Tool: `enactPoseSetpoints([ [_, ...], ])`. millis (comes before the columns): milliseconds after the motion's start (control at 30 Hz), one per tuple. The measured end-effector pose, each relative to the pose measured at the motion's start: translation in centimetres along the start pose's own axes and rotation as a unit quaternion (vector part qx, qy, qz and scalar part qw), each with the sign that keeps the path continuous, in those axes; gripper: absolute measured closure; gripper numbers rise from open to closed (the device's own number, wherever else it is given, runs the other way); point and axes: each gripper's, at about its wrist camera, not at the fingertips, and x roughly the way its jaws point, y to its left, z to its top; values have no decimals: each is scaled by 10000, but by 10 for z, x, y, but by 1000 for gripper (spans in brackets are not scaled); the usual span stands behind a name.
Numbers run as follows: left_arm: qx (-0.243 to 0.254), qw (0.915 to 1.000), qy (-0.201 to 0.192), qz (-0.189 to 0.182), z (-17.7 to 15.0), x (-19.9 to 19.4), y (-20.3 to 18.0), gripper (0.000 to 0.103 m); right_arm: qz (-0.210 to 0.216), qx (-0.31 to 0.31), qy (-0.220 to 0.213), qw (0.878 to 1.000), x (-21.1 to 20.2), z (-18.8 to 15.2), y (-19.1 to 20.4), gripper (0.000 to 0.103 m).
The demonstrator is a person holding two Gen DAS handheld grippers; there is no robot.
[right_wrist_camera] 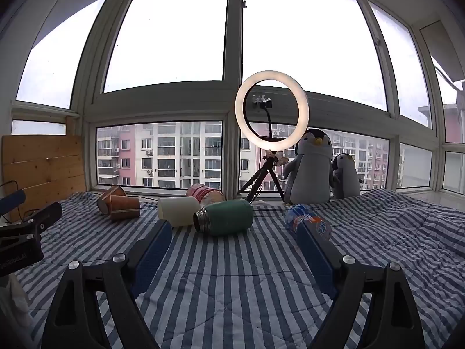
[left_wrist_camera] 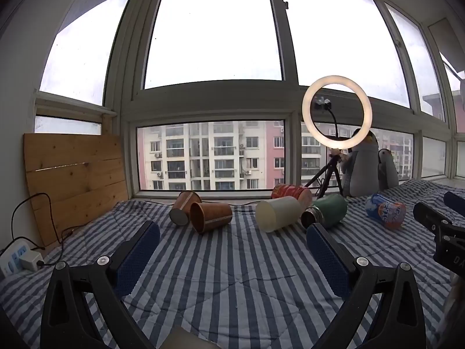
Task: Flip cup upside down
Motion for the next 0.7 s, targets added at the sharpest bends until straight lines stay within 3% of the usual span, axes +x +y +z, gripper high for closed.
enactPoseSetpoints([
  [700, -103, 9999, 61, -16, 1, 4, 0, 1, 10, 49, -19, 10000, -1, 0, -1, 14],
])
